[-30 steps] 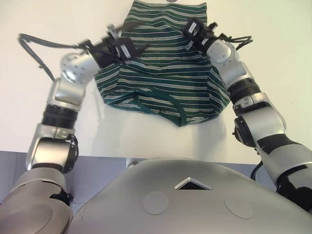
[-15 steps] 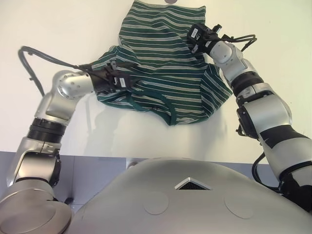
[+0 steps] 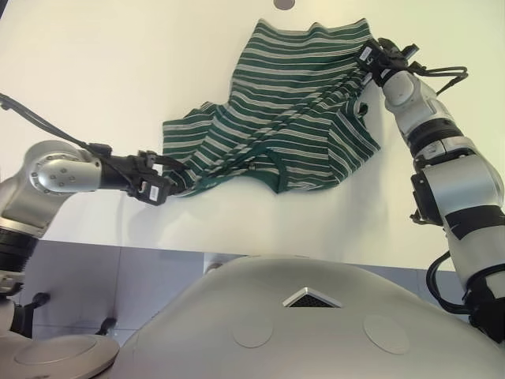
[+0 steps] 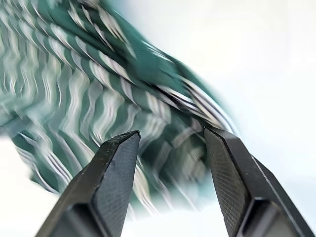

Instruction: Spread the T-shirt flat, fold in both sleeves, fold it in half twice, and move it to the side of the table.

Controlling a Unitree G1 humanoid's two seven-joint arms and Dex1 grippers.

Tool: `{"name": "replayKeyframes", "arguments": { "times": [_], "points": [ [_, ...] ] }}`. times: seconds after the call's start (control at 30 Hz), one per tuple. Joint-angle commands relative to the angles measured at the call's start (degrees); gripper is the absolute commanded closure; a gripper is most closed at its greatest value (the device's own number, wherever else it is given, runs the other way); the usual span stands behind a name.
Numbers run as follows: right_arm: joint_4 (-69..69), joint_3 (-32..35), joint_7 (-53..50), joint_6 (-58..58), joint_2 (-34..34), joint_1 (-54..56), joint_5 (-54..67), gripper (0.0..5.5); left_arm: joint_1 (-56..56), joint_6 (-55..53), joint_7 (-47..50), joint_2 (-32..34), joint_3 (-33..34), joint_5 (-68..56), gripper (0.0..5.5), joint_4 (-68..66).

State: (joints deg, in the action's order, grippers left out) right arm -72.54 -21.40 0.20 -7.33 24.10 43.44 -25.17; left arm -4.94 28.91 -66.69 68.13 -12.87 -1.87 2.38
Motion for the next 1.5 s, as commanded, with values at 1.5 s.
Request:
{"name": "replayKeyframes", "arguments": {
  "times": [1.5],
  "points": [
    [68.50,4.27,56.63,1.62,31.87,-48.53,24.45,3.87,2.64,-12.03,13.72,-19.18,-4.44,-13.68,3.11,-7.93]
  ]
}}
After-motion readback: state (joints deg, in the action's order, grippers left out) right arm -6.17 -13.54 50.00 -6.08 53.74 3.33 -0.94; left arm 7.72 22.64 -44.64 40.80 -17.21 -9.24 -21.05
